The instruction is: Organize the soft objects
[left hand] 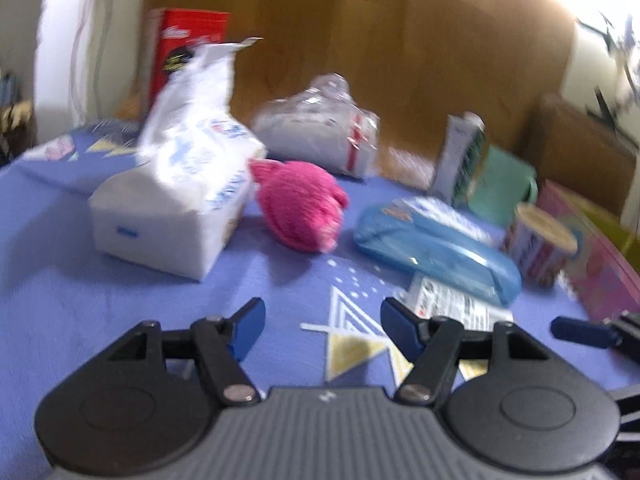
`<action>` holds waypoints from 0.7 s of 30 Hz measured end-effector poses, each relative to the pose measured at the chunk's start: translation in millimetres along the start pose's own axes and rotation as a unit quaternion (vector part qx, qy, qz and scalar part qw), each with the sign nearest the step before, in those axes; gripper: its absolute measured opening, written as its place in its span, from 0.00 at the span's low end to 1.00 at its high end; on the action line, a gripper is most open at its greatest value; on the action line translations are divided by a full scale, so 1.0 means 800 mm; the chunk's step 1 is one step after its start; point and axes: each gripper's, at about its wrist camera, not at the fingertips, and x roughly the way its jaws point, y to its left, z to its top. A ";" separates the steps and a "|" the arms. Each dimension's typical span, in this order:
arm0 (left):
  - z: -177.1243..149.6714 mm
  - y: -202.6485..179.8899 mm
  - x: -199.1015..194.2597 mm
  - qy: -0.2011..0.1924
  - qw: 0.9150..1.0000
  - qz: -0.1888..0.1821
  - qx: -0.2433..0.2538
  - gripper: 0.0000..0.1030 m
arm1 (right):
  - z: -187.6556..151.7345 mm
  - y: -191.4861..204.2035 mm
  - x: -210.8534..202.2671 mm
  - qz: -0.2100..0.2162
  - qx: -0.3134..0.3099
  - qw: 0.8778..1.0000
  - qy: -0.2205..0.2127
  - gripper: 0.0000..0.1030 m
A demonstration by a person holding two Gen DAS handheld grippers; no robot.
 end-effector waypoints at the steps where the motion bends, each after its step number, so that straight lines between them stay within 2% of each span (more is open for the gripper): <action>1: 0.001 0.006 -0.001 -0.004 1.000 -0.002 -0.013 0.62 | 0.005 0.002 0.004 0.006 -0.008 1.000 0.000 0.77; 4: 0.002 0.010 -0.001 -0.006 1.000 -0.008 -0.023 0.62 | 0.020 0.006 0.024 0.010 -0.017 1.000 0.020 0.81; 6: 0.001 0.007 -0.001 -0.007 1.000 -0.013 -0.016 0.61 | 0.023 0.007 0.039 0.023 -0.002 0.999 0.046 0.79; 8: 0.001 0.006 -0.002 -0.007 1.000 -0.024 -0.011 0.61 | 0.020 0.009 0.040 0.028 -0.001 0.999 0.038 0.67; 12: -0.002 0.005 -0.007 -0.006 0.996 -0.086 -0.002 0.65 | 0.007 0.011 0.017 0.038 0.005 0.999 0.033 0.66; 15: -0.004 -0.002 -0.004 0.031 0.987 -0.159 0.015 0.66 | -0.012 0.012 -0.012 0.037 0.005 0.999 0.028 0.66; 17: -0.009 -0.014 -0.005 0.048 0.981 -0.185 0.027 0.64 | -0.025 0.011 -0.031 0.033 0.009 0.999 0.020 0.67; 20: -0.023 -0.043 -0.009 0.078 0.969 -0.232 0.038 0.64 | -0.041 0.000 -0.055 0.036 0.034 0.999 0.012 0.66; 21: -0.029 -0.057 -0.008 0.098 0.961 -0.255 0.038 0.63 | -0.047 -0.007 -0.064 0.037 0.051 0.998 0.009 0.66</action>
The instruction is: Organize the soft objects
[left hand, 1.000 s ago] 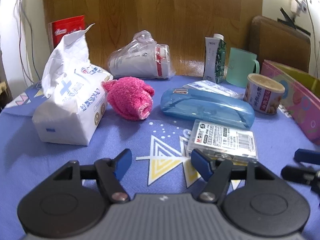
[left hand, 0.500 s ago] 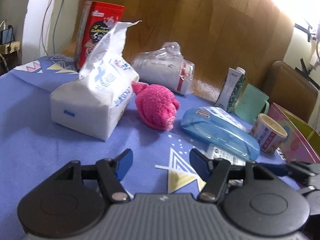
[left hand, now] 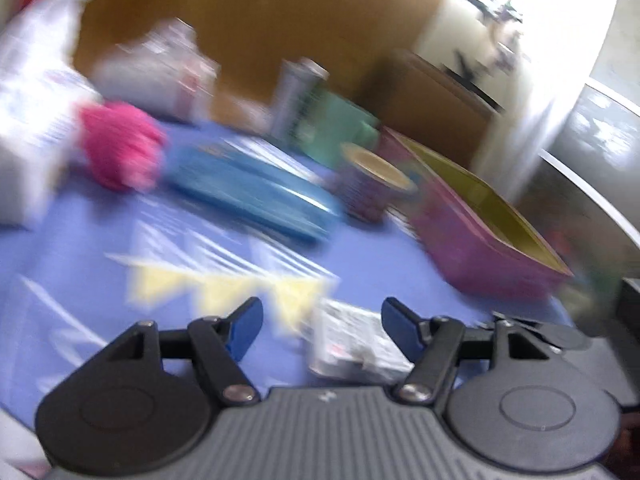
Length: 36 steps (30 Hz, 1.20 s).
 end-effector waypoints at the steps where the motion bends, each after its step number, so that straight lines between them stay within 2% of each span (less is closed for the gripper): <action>1: -0.003 -0.008 0.007 0.012 1.000 -0.019 -0.004 0.61 | -0.003 -0.004 -0.005 -0.001 0.014 1.000 -0.004 0.66; 2: -0.005 -0.017 0.012 0.019 0.999 -0.030 -0.008 0.62 | -0.006 -0.009 -0.012 -0.002 0.027 1.000 -0.008 0.66; 5: -0.003 -0.044 0.028 0.028 0.999 -0.012 0.015 0.55 | -0.012 -0.020 -0.028 -0.017 0.052 0.998 -0.027 0.66; 10: 0.024 -0.078 0.038 0.022 0.999 -0.035 0.027 0.51 | -0.015 -0.040 -0.064 -0.048 0.066 0.994 -0.076 0.66; 15: 0.071 -0.153 0.063 -0.005 0.995 -0.052 0.088 0.51 | 0.002 -0.064 -0.106 -0.113 0.045 0.982 -0.144 0.66; 18: 0.096 -0.196 0.097 -0.011 0.991 -0.062 0.121 0.51 | 0.009 -0.094 -0.123 -0.157 0.036 0.973 -0.165 0.66; 21: 0.110 -0.234 0.143 -0.005 0.989 -0.064 0.135 0.52 | 0.010 -0.130 -0.129 -0.198 0.035 0.965 -0.169 0.66; 23: 0.116 -0.253 0.170 0.002 0.988 -0.064 0.141 0.52 | 0.010 -0.157 -0.124 -0.228 0.038 0.961 -0.153 0.42; 25: 0.123 -0.273 0.203 0.007 0.989 -0.045 0.139 0.62 | 0.009 -0.187 -0.119 -0.248 0.057 0.957 -0.138 0.39; 26: 0.125 -0.281 0.217 0.010 0.989 -0.027 0.142 0.63 | 0.009 -0.203 -0.109 -0.279 0.064 0.950 -0.125 0.39; 28: 0.125 -0.286 0.233 0.012 0.990 0.000 0.144 0.63 | 0.008 -0.222 -0.098 -0.352 0.062 0.927 -0.111 0.40; 29: 0.124 -0.285 0.234 0.015 0.990 0.001 0.138 0.63 | 0.006 -0.229 -0.100 -0.363 0.068 0.923 -0.108 0.40; 31: 0.118 -0.277 0.227 0.017 0.991 -0.011 0.131 0.65 | -0.002 -0.236 -0.113 -0.344 0.096 0.925 -0.128 0.40; 36: 0.101 -0.269 0.193 -0.004 0.987 0.005 0.162 0.66 | -0.022 -0.228 -0.130 -0.338 0.112 0.922 -0.151 0.41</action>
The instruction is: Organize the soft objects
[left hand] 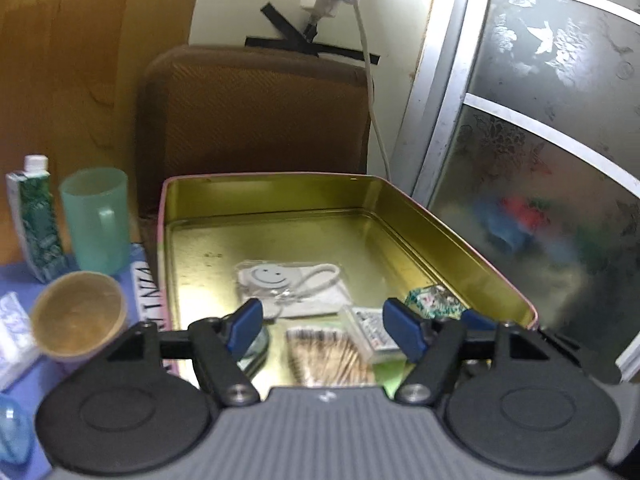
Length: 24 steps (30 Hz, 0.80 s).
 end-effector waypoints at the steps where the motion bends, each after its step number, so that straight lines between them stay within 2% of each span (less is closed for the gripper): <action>1: -0.004 0.001 -0.007 -0.001 1.000 0.003 0.004 0.66 | -0.001 -0.002 -0.005 0.003 0.010 1.000 -0.004 0.41; 7: -0.036 0.021 -0.071 -0.017 1.000 0.012 0.008 0.66 | 0.001 0.019 -0.035 0.028 0.045 0.998 -0.020 0.41; 9: -0.052 0.040 -0.097 -0.028 1.000 0.012 0.006 0.66 | 0.003 0.032 -0.044 0.046 0.040 0.998 -0.021 0.41; 12: -0.079 0.083 -0.129 -0.031 0.999 0.033 -0.022 0.67 | 0.007 0.061 -0.052 0.076 0.021 0.997 -0.025 0.41; 16: -0.113 0.153 -0.149 -0.009 0.992 0.103 -0.068 0.67 | 0.009 0.108 -0.052 0.131 -0.009 0.991 -0.011 0.41; 21: -0.149 0.239 -0.173 0.020 0.971 0.209 -0.111 0.67 | -0.003 0.175 -0.039 0.202 -0.045 0.978 0.035 0.45; 24: -0.159 0.275 -0.193 0.014 0.960 0.255 -0.114 0.67 | -0.013 0.215 -0.029 0.232 -0.080 0.967 0.066 0.45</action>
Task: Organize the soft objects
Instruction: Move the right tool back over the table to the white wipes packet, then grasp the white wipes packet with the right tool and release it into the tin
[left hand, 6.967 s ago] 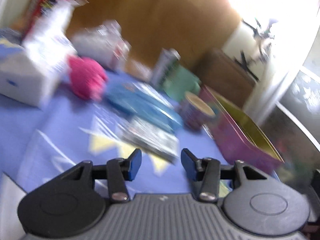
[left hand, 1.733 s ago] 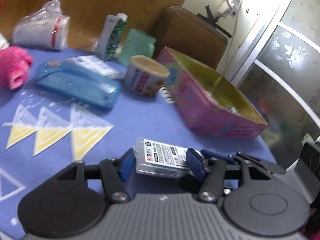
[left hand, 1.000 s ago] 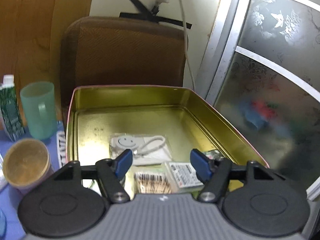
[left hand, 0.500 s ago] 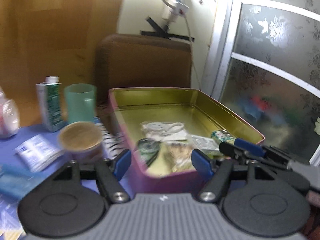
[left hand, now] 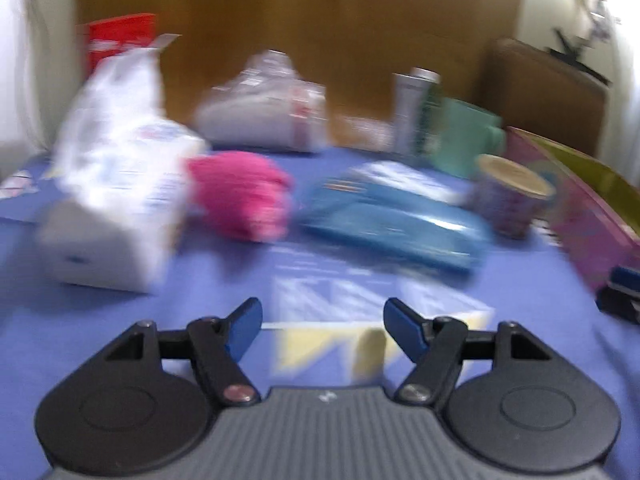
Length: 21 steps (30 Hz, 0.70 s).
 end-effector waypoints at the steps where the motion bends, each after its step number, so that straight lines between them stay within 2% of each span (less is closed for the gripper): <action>1: 0.000 0.009 -0.001 -0.005 1.000 0.014 0.000 0.67 | 0.001 0.010 0.008 0.008 -0.015 1.000 0.008 0.45; 3: -0.002 0.026 0.000 -0.017 0.999 0.029 -0.004 0.67 | 0.006 0.028 0.021 0.022 -0.039 0.999 0.017 0.45; 7: -0.003 0.040 -0.002 -0.028 0.999 0.002 -0.046 0.68 | 0.052 0.039 0.067 0.041 -0.054 0.997 0.029 0.45; 11: -0.007 0.046 -0.007 -0.045 0.997 0.000 -0.065 0.66 | 0.106 0.047 0.144 0.028 -0.071 0.995 0.057 0.45; 12: -0.007 0.046 -0.006 -0.048 0.996 -0.002 -0.069 0.66 | 0.118 0.050 0.170 0.024 -0.076 0.994 0.076 0.47; 15: -0.007 0.049 -0.007 -0.053 0.996 -0.009 -0.077 0.66 | 0.135 0.063 0.242 0.012 -0.095 0.985 0.146 0.61; 16: -0.008 0.049 -0.007 -0.055 0.995 -0.010 -0.079 0.66 | 0.137 0.065 0.265 0.005 -0.099 0.980 0.175 0.72; 17: -0.009 0.050 -0.008 -0.058 0.995 -0.011 -0.081 0.66 | 0.137 0.063 0.281 0.002 -0.095 0.975 0.201 0.75; 18: -0.010 0.050 -0.010 -0.063 0.995 -0.014 -0.081 0.66 | 0.137 0.060 0.299 -0.008 -0.084 0.971 0.225 0.74; 19: -0.010 0.051 -0.011 -0.067 0.994 -0.016 -0.081 0.66 | 0.138 0.057 0.307 -0.012 -0.073 0.971 0.225 0.74; 20: -0.010 0.051 -0.012 -0.071 0.994 -0.017 -0.082 0.66 | 0.139 0.056 0.312 -0.006 -0.070 0.971 0.229 0.67; 21: -0.011 0.051 -0.013 -0.074 0.994 -0.018 -0.083 0.66 | 0.142 0.055 0.313 -0.003 -0.061 0.972 0.226 0.66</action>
